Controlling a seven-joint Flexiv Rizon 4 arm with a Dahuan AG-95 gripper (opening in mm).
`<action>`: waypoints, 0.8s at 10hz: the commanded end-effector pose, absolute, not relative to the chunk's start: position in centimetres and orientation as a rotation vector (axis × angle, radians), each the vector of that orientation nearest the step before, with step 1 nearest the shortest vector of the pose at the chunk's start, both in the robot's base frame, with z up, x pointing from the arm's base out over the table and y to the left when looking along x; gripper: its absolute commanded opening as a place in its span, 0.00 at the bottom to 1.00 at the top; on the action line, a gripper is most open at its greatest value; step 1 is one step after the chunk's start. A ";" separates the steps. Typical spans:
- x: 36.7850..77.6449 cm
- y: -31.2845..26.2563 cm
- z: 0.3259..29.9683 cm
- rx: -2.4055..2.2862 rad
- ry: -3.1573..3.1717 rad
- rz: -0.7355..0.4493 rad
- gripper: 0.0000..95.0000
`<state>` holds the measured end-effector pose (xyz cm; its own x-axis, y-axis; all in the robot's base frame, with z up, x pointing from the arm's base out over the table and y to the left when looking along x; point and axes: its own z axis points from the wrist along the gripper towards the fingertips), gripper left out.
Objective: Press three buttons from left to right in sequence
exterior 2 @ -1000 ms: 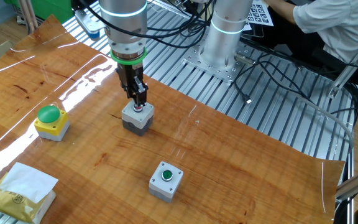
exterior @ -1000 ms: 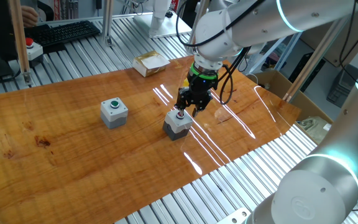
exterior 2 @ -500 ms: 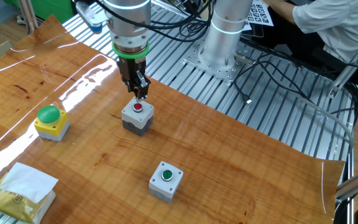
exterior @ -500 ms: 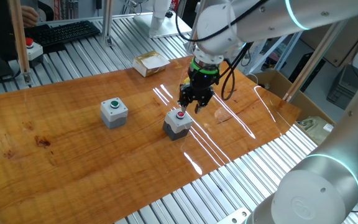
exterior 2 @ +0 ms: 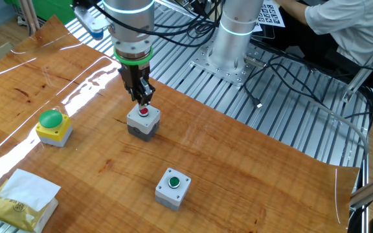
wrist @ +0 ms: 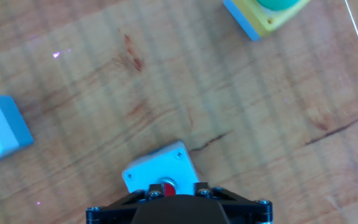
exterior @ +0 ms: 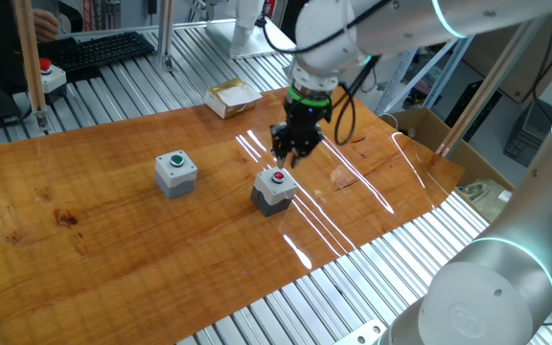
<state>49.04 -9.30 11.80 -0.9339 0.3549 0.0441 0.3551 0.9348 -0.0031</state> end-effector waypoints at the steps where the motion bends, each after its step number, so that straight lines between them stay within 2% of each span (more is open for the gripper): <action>1: 50.2 -9.0 11.9 -0.611 -3.029 -0.023 0.00; 5: 52.1 -8.5 11.6 -0.602 -3.006 0.049 0.00; 8: 52.1 -8.5 11.6 -0.525 -3.005 0.041 0.00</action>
<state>52.06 -8.40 11.51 -0.9306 0.3543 0.0919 0.3501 0.9349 -0.0588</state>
